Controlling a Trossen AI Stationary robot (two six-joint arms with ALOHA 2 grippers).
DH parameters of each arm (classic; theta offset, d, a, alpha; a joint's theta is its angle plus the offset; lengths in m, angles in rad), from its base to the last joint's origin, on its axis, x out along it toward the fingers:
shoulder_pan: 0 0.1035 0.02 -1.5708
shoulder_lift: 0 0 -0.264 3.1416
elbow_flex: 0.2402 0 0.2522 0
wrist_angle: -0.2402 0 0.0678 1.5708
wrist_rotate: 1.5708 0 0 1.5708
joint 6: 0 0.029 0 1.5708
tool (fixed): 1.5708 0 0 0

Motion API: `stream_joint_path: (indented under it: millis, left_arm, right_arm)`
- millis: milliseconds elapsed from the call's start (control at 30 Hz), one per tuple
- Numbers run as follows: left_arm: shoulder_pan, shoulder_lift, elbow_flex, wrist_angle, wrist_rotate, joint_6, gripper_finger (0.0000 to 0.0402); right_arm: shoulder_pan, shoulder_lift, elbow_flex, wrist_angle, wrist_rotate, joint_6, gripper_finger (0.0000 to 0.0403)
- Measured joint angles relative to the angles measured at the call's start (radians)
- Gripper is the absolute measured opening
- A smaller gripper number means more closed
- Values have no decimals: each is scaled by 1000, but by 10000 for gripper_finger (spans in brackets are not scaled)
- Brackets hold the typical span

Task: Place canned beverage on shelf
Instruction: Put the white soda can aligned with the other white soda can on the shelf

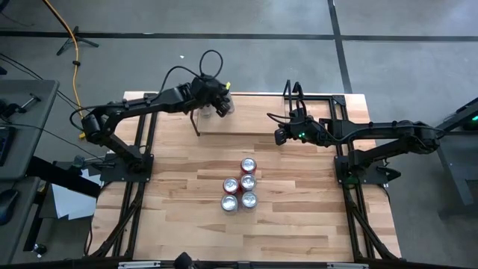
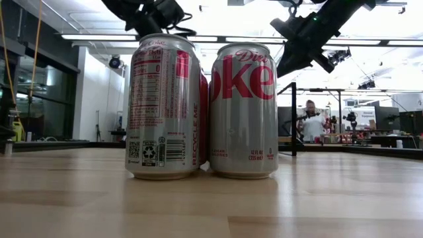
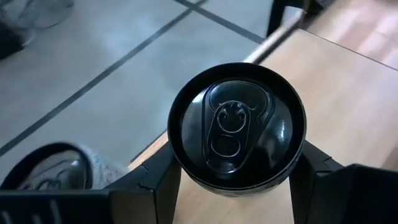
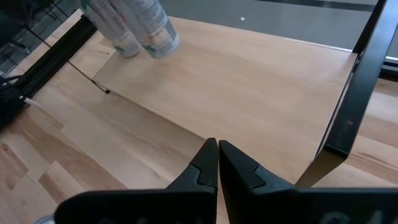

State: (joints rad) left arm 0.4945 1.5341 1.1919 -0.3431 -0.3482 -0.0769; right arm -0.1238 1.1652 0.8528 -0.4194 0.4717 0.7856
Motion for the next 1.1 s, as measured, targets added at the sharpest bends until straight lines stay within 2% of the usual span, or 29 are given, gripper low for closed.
stream_joint_path:
  millis: [100,367,767,1100]
  left_arm:
    - [-33,0,0,-2,-44,-38,170]
    - [-93,0,0,-75,-63,-67,170]
    - [-102,0,0,-141,-67,-130,171]
    - [-103,0,1,-143,-18,-130,216]
  right_arm:
    - [0,0,0,0,0,0,0]
    - [0,0,0,0,2,0,0]
    - [0,0,0,0,8,0,0]
    - [0,0,0,0,8,-1,0]
